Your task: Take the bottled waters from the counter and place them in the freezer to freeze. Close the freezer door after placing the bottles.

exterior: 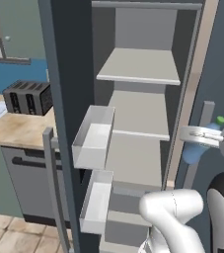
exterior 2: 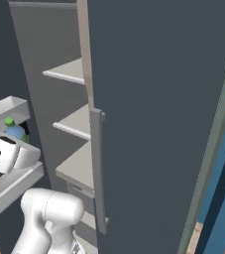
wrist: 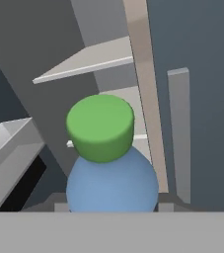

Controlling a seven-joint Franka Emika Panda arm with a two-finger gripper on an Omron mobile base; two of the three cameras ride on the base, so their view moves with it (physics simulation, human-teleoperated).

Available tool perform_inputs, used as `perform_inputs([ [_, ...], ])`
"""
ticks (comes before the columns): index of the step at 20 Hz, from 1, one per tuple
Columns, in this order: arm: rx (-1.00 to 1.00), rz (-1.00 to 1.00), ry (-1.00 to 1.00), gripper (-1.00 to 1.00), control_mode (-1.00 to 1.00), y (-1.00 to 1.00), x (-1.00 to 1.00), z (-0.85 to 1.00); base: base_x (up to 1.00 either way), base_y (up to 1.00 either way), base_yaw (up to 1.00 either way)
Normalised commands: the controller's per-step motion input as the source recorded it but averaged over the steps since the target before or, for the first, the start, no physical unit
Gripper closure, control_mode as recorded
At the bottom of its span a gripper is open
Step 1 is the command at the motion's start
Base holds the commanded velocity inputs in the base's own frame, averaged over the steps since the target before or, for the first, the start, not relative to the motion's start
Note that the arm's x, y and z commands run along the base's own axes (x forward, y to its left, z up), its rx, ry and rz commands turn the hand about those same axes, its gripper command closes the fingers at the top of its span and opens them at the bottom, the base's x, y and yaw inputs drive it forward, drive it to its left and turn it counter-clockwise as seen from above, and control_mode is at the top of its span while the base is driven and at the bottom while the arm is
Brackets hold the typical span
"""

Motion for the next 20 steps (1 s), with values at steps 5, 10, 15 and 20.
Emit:
perform_inputs([
  [5, 0.00, 0.00, 0.00, 1.00, 1.00, 0.00, 0.00, 0.00, 0.55, 0.15, 0.19],
  [10, 0.00, 0.00, 0.00, 1.00, 1.00, 0.00, 0.00, 0.00, 0.64, 0.02, 0.15],
  [15, 0.00, 0.00, 0.00, 1.00, 1.00, 0.00, 0.00, 0.00, 0.69, 0.00, 0.18],
  [20, 0.00, 0.00, 0.00, 1.00, 1.00, 0.00, 0.00, 0.00, 0.28, 0.00, 0.22],
])
